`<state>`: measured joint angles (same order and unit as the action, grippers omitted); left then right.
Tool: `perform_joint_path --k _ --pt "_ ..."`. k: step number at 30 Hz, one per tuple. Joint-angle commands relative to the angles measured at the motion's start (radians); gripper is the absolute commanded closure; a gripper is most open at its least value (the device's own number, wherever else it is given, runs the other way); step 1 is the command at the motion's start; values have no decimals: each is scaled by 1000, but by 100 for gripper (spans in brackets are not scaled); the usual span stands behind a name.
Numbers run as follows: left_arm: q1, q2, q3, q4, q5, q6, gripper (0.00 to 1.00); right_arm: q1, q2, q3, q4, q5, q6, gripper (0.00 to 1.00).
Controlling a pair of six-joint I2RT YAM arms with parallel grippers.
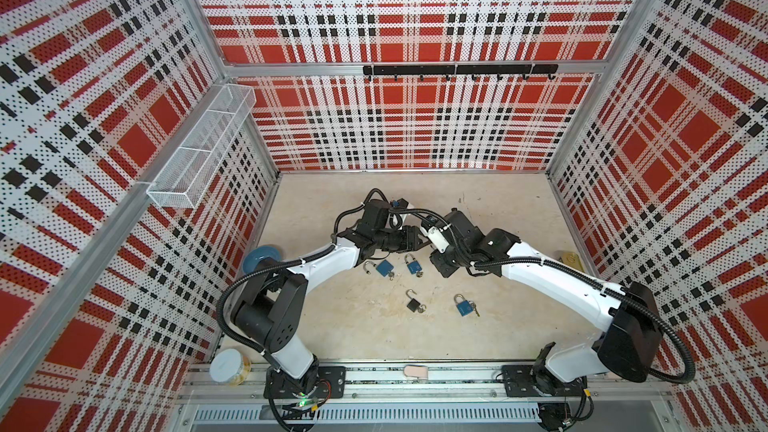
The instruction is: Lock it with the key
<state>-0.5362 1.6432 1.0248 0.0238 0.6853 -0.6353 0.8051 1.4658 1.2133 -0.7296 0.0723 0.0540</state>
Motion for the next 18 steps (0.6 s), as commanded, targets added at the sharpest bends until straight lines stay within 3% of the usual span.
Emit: perform_joint_path --k 1,18 --pt "-11 17 43 44 28 -16 49 8 -32 20 3 13 1 86" --pt "-49 66 73 49 56 -15 58 20 -30 23 6 25 4 86"
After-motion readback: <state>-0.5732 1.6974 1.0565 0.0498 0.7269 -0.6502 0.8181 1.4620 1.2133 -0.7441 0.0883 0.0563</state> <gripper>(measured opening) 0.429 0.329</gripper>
